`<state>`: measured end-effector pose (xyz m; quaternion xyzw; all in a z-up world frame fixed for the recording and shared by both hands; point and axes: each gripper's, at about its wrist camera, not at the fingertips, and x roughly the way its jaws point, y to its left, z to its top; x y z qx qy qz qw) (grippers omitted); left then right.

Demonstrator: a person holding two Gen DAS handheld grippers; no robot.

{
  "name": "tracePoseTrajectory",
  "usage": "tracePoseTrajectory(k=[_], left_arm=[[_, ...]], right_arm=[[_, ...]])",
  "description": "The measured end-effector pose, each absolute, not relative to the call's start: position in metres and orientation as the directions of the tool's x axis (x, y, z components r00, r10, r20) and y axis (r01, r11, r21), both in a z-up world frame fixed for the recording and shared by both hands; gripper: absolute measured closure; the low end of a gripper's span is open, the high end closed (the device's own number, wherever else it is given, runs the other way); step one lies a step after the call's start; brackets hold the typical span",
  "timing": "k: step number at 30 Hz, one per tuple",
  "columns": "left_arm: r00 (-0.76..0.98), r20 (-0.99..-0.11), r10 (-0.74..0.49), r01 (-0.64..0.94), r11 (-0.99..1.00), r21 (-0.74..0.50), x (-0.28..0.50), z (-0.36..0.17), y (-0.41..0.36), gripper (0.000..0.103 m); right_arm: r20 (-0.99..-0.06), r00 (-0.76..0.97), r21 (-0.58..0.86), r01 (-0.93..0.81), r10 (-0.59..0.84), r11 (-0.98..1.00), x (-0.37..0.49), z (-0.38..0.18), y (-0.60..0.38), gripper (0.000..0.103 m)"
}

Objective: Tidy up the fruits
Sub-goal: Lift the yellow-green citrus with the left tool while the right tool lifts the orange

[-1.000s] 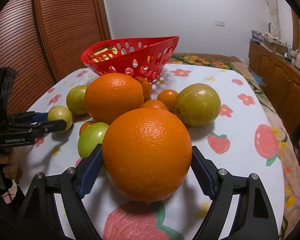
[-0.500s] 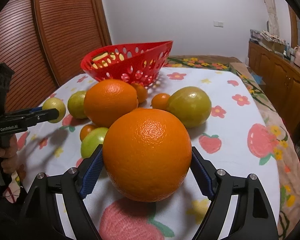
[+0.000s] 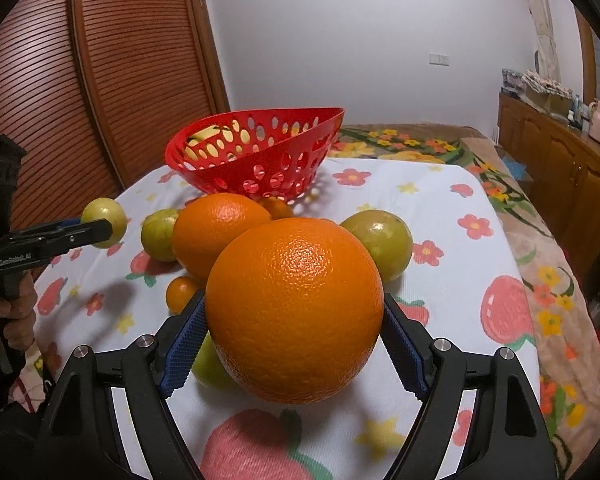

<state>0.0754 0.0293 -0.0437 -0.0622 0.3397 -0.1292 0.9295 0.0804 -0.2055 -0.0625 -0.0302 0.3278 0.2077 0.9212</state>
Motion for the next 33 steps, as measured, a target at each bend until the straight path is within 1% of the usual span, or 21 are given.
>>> tracePoseTrajectory(k=[16, 27, 33], left_arm=[[0.763, -0.585, -0.275, 0.199, 0.961, -0.191, 0.083, -0.025, 0.034, 0.048], [0.780, -0.565, -0.271, 0.219, 0.963, -0.160, 0.115, -0.005, 0.032, 0.048], [0.783, -0.563, -0.266, 0.223, 0.964, -0.145, 0.138, 0.002, 0.031, 0.048]], right_arm=[[-0.579, 0.722, 0.067, -0.422, 0.380, 0.904, 0.100, -0.039, -0.192, 0.019], [-0.528, 0.746, 0.050, -0.449, 0.405, 0.892, 0.141, -0.008, -0.177, 0.019], [-0.520, 0.745, 0.026, -0.476, 0.418, 0.879, 0.165, 0.007, -0.168, 0.019]])
